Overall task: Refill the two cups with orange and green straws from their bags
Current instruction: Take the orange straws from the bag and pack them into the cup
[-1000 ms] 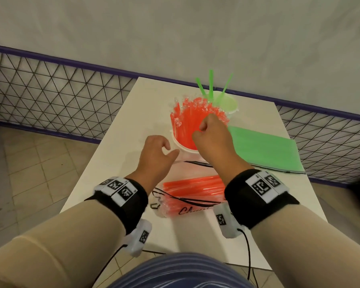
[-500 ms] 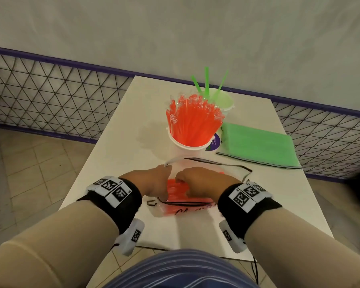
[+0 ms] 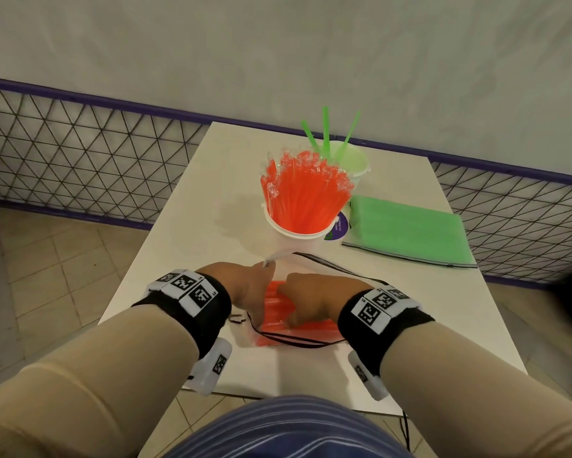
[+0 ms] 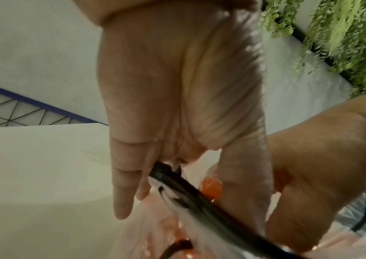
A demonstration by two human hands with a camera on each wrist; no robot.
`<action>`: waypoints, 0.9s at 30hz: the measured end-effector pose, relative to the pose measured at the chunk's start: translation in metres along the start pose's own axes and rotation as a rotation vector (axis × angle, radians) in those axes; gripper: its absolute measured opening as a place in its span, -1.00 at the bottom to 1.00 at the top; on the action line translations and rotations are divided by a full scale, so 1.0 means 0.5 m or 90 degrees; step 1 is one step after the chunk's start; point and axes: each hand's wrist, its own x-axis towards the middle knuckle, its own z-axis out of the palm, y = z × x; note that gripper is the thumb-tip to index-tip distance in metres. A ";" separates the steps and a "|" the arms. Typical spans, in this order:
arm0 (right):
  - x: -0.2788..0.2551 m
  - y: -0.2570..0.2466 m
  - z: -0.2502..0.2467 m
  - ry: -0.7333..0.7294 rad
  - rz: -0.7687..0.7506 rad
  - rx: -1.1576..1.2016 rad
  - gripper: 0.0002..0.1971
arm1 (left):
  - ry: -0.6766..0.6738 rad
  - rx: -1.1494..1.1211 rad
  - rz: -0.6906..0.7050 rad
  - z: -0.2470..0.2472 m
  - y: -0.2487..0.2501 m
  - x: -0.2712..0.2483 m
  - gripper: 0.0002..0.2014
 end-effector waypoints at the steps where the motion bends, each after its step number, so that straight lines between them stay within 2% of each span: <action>1: 0.001 -0.005 0.002 0.017 0.001 -0.017 -0.50 | 0.001 0.004 0.001 -0.001 0.003 0.001 0.32; 8: 0.007 -0.023 0.006 0.097 -0.005 -0.054 -0.50 | 0.023 0.010 0.002 0.008 0.022 0.007 0.30; 13: -0.002 -0.025 0.006 0.143 -0.043 -0.076 -0.72 | 0.036 -0.027 0.006 0.014 0.007 0.019 0.28; 18: -0.015 0.000 0.007 0.194 -0.046 -0.019 -0.80 | 0.051 -0.131 0.024 0.014 -0.021 0.027 0.22; 20: -0.028 0.012 -0.005 0.230 -0.041 0.043 -0.85 | 0.050 -0.234 0.033 0.014 -0.033 0.027 0.12; 23: -0.050 0.029 -0.035 0.271 -0.013 0.168 -0.84 | 0.070 -0.359 0.042 0.018 -0.053 0.029 -0.17; 25: -0.066 0.037 -0.060 0.289 0.001 0.300 -0.73 | 0.118 -0.404 0.029 0.018 -0.054 0.027 -0.32; 27: -0.088 0.037 -0.087 0.338 -0.004 0.459 -0.62 | 0.183 -0.436 0.047 0.014 -0.047 0.028 -0.57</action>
